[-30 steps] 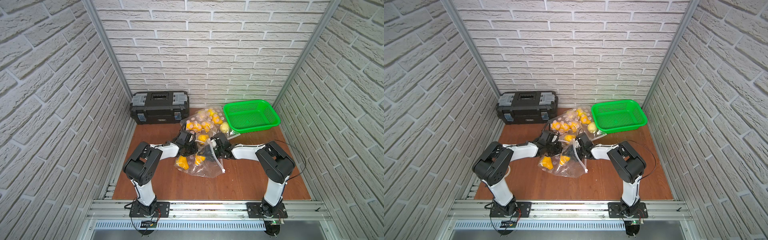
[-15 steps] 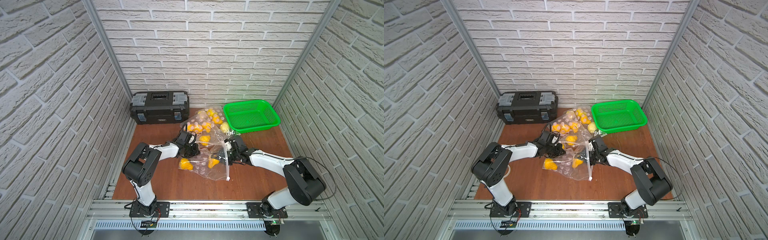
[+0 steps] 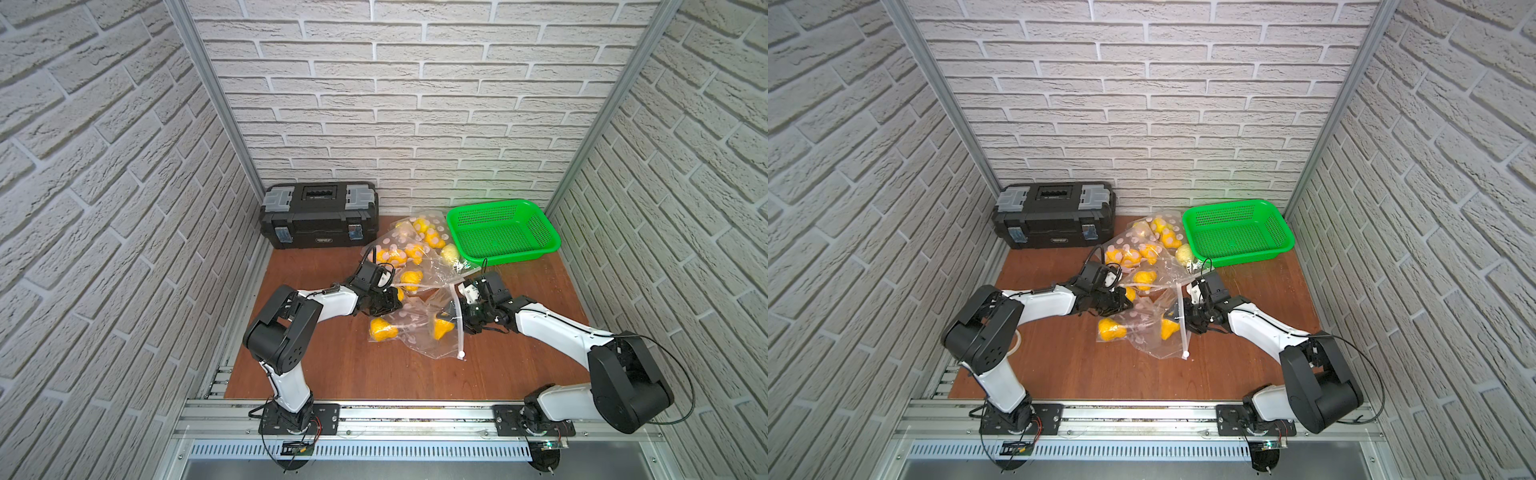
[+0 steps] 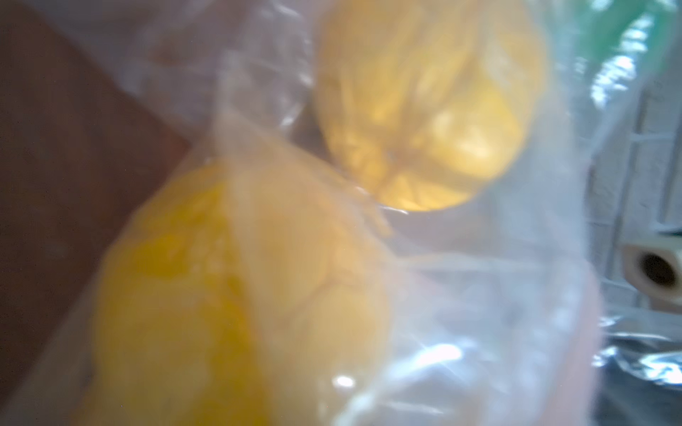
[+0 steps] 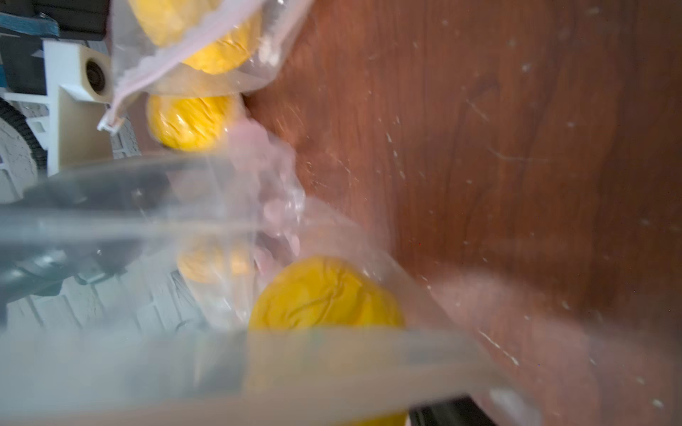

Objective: Open the zip-top bag and take out the pear
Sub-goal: Pick up the pear from the zipper food storage bag.

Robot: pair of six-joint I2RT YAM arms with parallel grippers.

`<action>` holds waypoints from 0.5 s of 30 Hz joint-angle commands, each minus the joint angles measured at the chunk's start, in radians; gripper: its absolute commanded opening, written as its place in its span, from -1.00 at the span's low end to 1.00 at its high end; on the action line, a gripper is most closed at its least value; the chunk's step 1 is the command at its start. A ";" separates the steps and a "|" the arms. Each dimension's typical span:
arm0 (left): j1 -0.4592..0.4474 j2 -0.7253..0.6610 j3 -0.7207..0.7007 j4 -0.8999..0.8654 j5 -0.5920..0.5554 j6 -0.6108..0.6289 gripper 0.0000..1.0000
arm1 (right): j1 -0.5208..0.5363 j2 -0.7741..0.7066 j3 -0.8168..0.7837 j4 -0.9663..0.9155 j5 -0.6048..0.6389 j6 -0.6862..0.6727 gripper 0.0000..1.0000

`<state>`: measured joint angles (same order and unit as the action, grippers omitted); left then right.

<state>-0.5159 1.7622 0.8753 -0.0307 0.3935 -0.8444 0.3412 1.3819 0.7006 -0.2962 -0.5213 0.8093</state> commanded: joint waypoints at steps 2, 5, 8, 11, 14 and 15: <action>0.047 0.059 -0.047 -0.168 -0.193 0.018 -1.00 | -0.011 0.011 -0.010 -0.024 -0.019 -0.016 0.30; 0.049 0.055 -0.044 -0.170 -0.192 0.020 -1.00 | -0.012 0.018 -0.015 0.005 -0.032 -0.011 -0.07; 0.049 0.053 -0.038 -0.178 -0.194 0.025 -1.00 | -0.013 -0.005 -0.003 -0.029 -0.011 -0.012 -0.14; 0.047 0.053 -0.035 -0.186 -0.197 0.027 -1.00 | -0.036 -0.078 0.008 -0.104 0.064 -0.023 -0.12; 0.047 0.052 -0.033 -0.184 -0.194 0.029 -1.00 | -0.105 -0.159 0.026 -0.169 0.099 -0.040 -0.12; 0.047 0.051 -0.034 -0.186 -0.192 0.029 -1.00 | -0.126 -0.177 0.038 -0.188 0.108 -0.048 -0.11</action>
<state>-0.4812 1.7679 0.8772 -0.0574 0.3309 -0.8310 0.2684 1.2736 0.7021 -0.4129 -0.4686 0.7929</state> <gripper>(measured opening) 0.048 0.499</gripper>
